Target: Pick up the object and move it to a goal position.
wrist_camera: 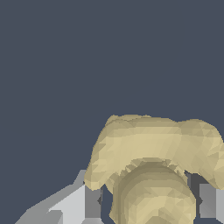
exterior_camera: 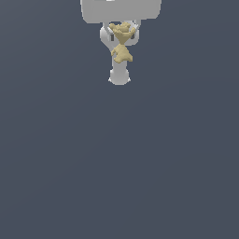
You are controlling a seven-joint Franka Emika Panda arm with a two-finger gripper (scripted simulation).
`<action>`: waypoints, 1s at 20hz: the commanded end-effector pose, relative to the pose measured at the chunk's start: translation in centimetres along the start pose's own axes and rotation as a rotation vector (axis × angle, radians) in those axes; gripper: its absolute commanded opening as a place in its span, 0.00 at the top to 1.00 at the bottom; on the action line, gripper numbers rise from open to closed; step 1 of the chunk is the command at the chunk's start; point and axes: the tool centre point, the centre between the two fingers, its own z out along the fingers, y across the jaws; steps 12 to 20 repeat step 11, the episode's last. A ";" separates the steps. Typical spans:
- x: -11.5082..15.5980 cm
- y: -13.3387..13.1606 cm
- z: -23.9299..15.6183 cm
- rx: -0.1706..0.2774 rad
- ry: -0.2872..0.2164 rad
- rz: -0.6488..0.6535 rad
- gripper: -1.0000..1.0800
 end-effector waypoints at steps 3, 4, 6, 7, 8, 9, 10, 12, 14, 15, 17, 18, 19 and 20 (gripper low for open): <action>-0.8 -0.6 -2.3 0.001 -0.001 0.000 1.00; -0.9 -0.7 -2.6 0.001 -0.001 0.000 1.00; -1.1 -0.8 -3.2 0.001 -0.001 0.001 1.00; -1.2 -0.9 -3.4 0.001 -0.001 0.001 1.00; -1.2 -0.9 -3.5 0.001 -0.001 0.001 1.00; -1.2 -1.0 -3.6 0.001 -0.001 0.001 1.00; -1.2 -1.0 -3.7 0.001 -0.001 0.001 1.00; -1.2 -1.0 -3.7 0.001 -0.001 0.001 1.00; -1.2 -1.0 -3.7 0.001 -0.001 0.001 1.00; -1.2 -1.0 -3.7 0.001 -0.001 0.001 1.00; -1.2 -1.0 -3.7 0.001 -0.001 0.001 1.00; -1.2 -1.0 -3.7 0.001 -0.001 0.001 1.00; -1.2 -1.0 -3.7 0.001 -0.001 0.001 1.00; -1.2 -1.0 -3.7 0.001 -0.001 0.001 1.00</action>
